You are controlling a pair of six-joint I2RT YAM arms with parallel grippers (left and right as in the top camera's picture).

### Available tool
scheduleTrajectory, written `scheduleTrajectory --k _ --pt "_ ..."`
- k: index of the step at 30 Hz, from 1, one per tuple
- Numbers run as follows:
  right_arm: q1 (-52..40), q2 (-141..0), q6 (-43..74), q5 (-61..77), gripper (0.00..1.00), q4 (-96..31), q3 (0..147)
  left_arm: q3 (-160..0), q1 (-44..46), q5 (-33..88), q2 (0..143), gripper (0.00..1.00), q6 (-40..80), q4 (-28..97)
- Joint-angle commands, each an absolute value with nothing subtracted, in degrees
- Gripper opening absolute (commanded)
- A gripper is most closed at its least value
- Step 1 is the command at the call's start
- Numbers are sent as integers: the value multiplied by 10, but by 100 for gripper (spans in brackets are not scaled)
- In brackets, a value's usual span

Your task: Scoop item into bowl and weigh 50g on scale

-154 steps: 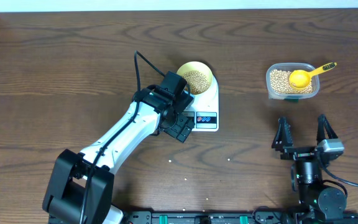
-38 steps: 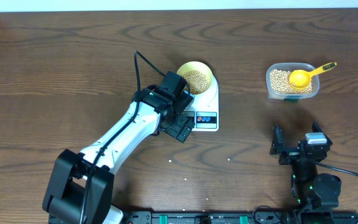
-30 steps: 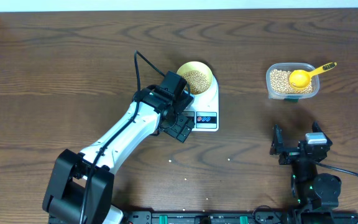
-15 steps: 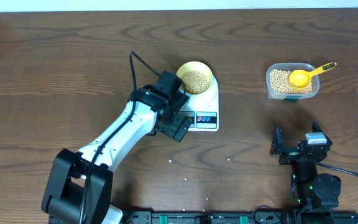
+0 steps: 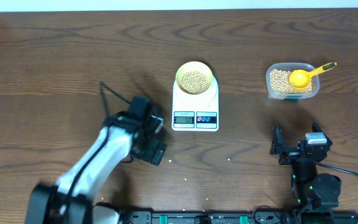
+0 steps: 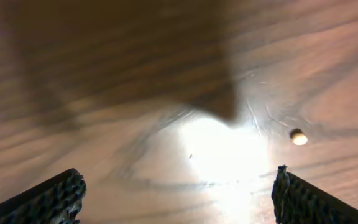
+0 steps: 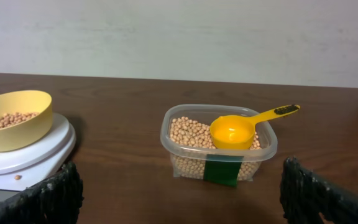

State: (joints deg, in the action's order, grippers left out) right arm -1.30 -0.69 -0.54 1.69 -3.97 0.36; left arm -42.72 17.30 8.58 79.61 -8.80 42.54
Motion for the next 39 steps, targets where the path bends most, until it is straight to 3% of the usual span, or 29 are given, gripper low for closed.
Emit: scheduleTrajectory --k 1,23,39 --pt "-10 -3 -11 17 99 -42 3 -411 154 79 735 98 -83 425" --pt "-10 -3 -11 17 99 -42 3 -402 -78 79 366 98 -83 465" --pt "-10 -3 -11 17 99 -42 3 -302 -95 83 171 98 -82 501"
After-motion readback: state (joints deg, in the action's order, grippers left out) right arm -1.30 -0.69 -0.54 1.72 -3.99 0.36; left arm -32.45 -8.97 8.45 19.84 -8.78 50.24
